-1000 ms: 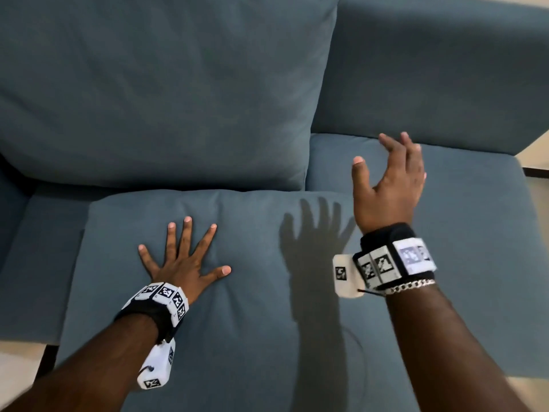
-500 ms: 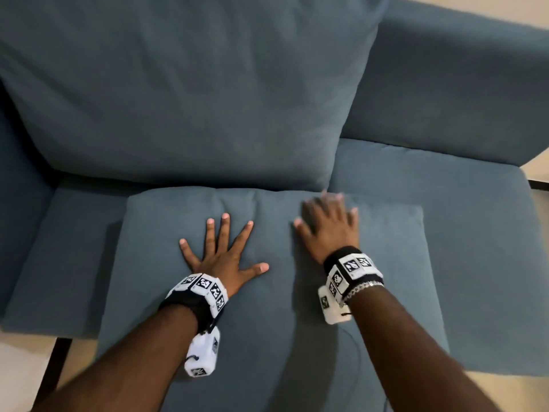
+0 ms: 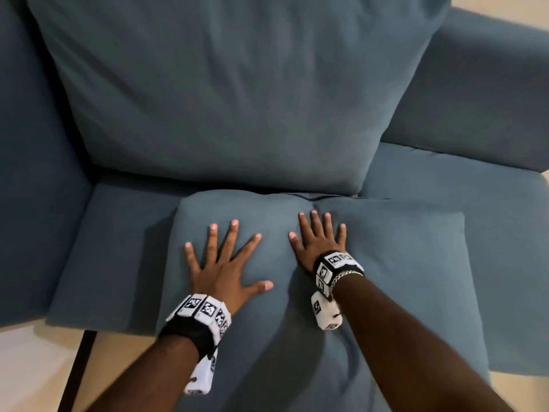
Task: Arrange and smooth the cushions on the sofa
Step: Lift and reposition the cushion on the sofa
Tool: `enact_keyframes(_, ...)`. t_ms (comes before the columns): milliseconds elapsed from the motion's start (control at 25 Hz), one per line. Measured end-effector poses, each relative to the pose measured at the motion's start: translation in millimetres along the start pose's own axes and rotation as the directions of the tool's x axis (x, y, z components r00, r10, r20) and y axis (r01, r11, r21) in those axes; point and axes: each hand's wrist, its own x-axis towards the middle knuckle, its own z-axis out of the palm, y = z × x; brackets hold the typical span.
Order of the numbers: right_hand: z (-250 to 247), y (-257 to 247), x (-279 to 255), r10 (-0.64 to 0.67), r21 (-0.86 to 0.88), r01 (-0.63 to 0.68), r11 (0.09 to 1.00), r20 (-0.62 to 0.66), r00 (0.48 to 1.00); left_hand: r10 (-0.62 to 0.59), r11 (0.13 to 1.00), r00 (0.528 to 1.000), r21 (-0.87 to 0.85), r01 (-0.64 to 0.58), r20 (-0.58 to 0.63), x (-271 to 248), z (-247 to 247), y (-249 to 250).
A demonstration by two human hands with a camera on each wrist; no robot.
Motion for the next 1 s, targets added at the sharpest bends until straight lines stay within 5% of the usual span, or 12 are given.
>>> enact_keyframes(80,-29,-19,9,0.028,0.096,-0.028,0.995,0.004,1.0,-0.08,0.993,0.995,-0.079,0.084,0.055,0,-4,-29)
enact_keyframes(160,-76,-43,-3,0.002,0.314,0.101,0.944,-0.312,0.95,-0.089,0.985,0.995,-0.147,0.096,0.054,4,-8,-45)
enact_keyframes(280,-75,-73,-29,0.082,0.377,0.321,0.869,-0.748,0.659,-0.002,0.988,0.998,-0.154,0.012,0.067,0,-9,-50)
enact_keyframes(320,-51,-83,-30,-0.023,0.248,0.27,0.93,-0.697,0.717,0.009,0.989,0.998,-0.149,0.0,0.059,-3,-6,-53)
enact_keyframes(400,5,-94,-20,-0.149,0.027,0.156,0.987,-0.175,0.973,0.01,0.988,0.997,-0.157,0.002,0.073,-13,1,-62)
enact_keyframes(440,11,-97,-10,-0.127,-0.02,0.127,0.992,-0.023,0.992,-0.002,0.985,0.998,-0.174,0.013,0.064,-14,5,-67)
enact_keyframes(560,-43,-127,-11,-0.177,0.223,0.242,0.944,-0.274,0.945,-0.015,0.97,0.998,-0.241,0.028,0.056,-17,9,-83)
enact_keyframes(640,-71,-146,-31,-0.083,0.437,0.495,0.751,-0.681,0.728,0.025,0.968,1.0,-0.252,-0.021,0.016,-18,10,-87)
enact_keyframes(720,-56,-162,-43,-0.098,0.287,0.501,0.817,-0.787,0.61,0.027,0.957,1.0,-0.288,-0.029,-0.01,-21,16,-93)
enact_keyframes(840,16,-169,-27,-0.306,-0.171,0.29,0.942,-0.079,0.949,-0.046,0.909,0.999,-0.414,0.053,0.026,-33,34,-109)
enact_keyframes(920,1,-183,-19,-0.306,-0.066,0.305,0.95,-0.004,0.952,-0.11,0.798,0.991,-0.588,0.131,0.072,-40,40,-123)
enact_keyframes(1000,-38,-215,-41,-0.392,0.165,0.463,0.871,-0.335,0.857,-0.142,0.669,0.979,-0.714,0.204,0.146,-56,52,-139)
